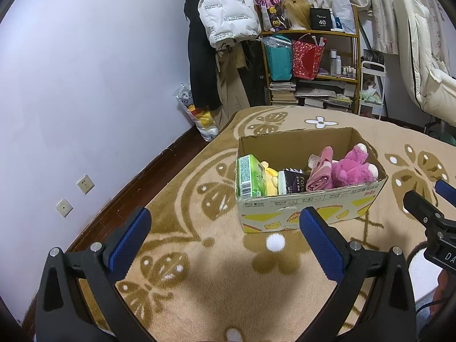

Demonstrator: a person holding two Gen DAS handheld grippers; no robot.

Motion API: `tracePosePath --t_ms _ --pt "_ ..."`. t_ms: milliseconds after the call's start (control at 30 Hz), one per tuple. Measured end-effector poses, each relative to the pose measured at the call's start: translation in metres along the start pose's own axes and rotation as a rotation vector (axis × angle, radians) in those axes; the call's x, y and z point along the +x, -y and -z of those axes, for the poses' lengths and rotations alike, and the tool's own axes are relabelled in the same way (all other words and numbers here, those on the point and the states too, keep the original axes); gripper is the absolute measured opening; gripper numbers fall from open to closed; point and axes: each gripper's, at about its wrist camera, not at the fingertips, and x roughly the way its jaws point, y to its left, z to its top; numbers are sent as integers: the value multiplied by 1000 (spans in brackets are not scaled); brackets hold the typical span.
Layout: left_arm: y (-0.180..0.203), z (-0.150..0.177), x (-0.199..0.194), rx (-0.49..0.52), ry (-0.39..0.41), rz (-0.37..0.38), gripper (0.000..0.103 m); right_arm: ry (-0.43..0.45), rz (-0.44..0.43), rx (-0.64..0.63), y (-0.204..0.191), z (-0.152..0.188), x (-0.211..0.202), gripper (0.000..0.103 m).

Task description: Organize soft objects

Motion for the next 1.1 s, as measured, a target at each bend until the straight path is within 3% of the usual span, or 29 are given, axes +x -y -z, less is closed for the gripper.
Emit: tracePosePath --t_ms 1100 --pt "5 5 2 20 -14 2 103 -3 2 -5 1 1 2 103"
